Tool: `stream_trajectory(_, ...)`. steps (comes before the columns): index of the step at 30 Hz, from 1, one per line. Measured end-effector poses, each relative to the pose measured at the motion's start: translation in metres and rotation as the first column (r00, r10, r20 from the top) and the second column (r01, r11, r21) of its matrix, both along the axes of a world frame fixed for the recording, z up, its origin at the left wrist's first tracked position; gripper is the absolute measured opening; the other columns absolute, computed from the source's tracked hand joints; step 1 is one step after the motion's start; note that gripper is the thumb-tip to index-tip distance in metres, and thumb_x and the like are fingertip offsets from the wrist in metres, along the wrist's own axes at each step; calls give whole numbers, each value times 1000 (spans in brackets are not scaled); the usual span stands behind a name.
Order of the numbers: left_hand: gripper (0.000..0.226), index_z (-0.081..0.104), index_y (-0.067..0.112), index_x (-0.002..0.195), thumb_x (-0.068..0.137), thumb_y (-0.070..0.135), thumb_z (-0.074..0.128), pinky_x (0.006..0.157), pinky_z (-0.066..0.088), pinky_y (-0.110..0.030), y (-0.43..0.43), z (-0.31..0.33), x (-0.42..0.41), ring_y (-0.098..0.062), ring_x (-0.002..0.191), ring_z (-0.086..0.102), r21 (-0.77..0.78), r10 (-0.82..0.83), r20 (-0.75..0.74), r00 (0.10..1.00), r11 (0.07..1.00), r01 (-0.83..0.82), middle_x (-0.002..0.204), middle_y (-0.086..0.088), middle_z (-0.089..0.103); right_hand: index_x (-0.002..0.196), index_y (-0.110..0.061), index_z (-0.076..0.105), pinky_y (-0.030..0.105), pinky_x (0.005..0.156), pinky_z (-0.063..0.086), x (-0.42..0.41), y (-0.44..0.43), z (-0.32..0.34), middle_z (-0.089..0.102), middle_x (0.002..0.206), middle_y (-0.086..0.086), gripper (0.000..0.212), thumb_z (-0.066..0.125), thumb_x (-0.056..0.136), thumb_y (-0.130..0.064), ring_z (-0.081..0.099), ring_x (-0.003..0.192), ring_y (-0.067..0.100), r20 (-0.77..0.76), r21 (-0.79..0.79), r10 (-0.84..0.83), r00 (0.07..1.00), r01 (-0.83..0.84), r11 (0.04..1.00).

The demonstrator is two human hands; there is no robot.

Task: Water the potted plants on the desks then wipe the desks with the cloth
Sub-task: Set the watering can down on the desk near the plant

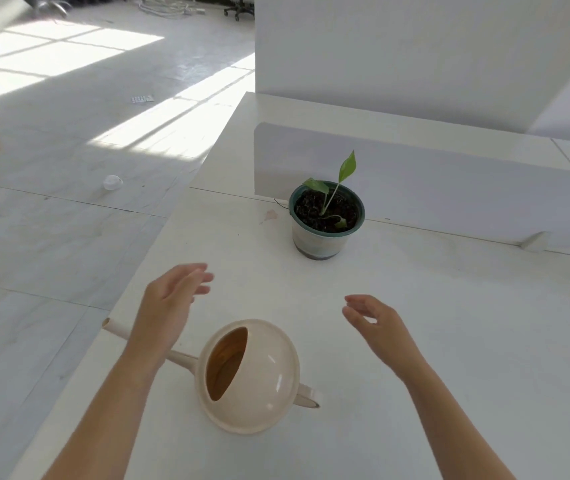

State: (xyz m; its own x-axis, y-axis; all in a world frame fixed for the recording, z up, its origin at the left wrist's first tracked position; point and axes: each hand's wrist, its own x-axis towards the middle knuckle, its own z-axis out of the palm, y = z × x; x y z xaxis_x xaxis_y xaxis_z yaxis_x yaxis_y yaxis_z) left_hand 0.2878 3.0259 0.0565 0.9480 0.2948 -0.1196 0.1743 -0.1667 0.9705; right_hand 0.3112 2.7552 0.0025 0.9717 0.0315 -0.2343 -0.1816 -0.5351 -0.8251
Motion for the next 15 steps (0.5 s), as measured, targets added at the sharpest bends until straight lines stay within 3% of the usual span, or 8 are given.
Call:
stream_trajectory(2, 11, 62, 26, 92, 89, 23, 52, 79, 46, -25, -20, 8, 27, -12, 88, 63, -40, -95, 43, 995, 995, 97, 92, 6, 68, 114, -18, 59, 24, 87, 39, 16, -2, 2, 61, 107, -5, 28, 56, 88, -26, 57, 103, 11, 14, 20, -30, 999, 29, 999)
stream_trajectory(5, 23, 61, 31, 93, 75, 33, 47, 81, 45, -25, -48, 8, 71, -10, 95, 60, -111, -169, 71, 983, 978, 177, 100, 8, 66, 115, -18, 58, 24, 86, 38, 41, -3, 2, 61, 106, -2, 27, 54, 89, -23, 57, 105, 13, 31, 67, -95, 995, 93, 993)
stream_trajectory(8, 37, 54, 21, 124, 88, 27, 49, 106, 37, -35, -70, -12, 123, -15, 121, 48, -139, -153, 33, 988, 978, 156, 131, 0, 54, 120, -15, 55, 23, 88, 36, 71, -3, -2, 59, 117, 1, 29, 50, 91, -19, 53, 107, 13, 72, 105, -208, 975, 200, 974)
stream_trajectory(10, 48, 34, 15, 142, 95, 24, 40, 115, 22, -33, -81, -27, 154, -15, 137, 31, -129, -172, -27, 985, 977, 167, 149, -1, 35, 124, -15, 52, 24, 92, 35, 93, -3, -3, 55, 128, 1, 32, 47, 92, -17, 50, 114, 14, 81, 155, -287, 954, 272, 950)
stream_trajectory(12, 52, 23, 14, 146, 97, 25, 34, 113, 16, -29, -89, -41, 179, -13, 142, 21, -157, -173, -49, 984, 974, 164, 154, 1, 24, 129, -16, 47, 24, 96, 33, 113, -1, -8, 50, 134, 1, 36, 44, 94, -19, 45, 122, 14, 52, 205, -342, 938, 325, 923)
stream_trajectory(15, 53, 23, 16, 146, 96, 32, 32, 117, 15, -38, -97, -56, 206, -15, 142, 20, -230, -142, -101, 985, 966, 115, 155, 1, 23, 130, -21, 44, 24, 97, 32, 134, 5, -13, 45, 137, -1, 36, 42, 94, -21, 42, 123, 12, 24, 299, -364, 931, 341, 892)
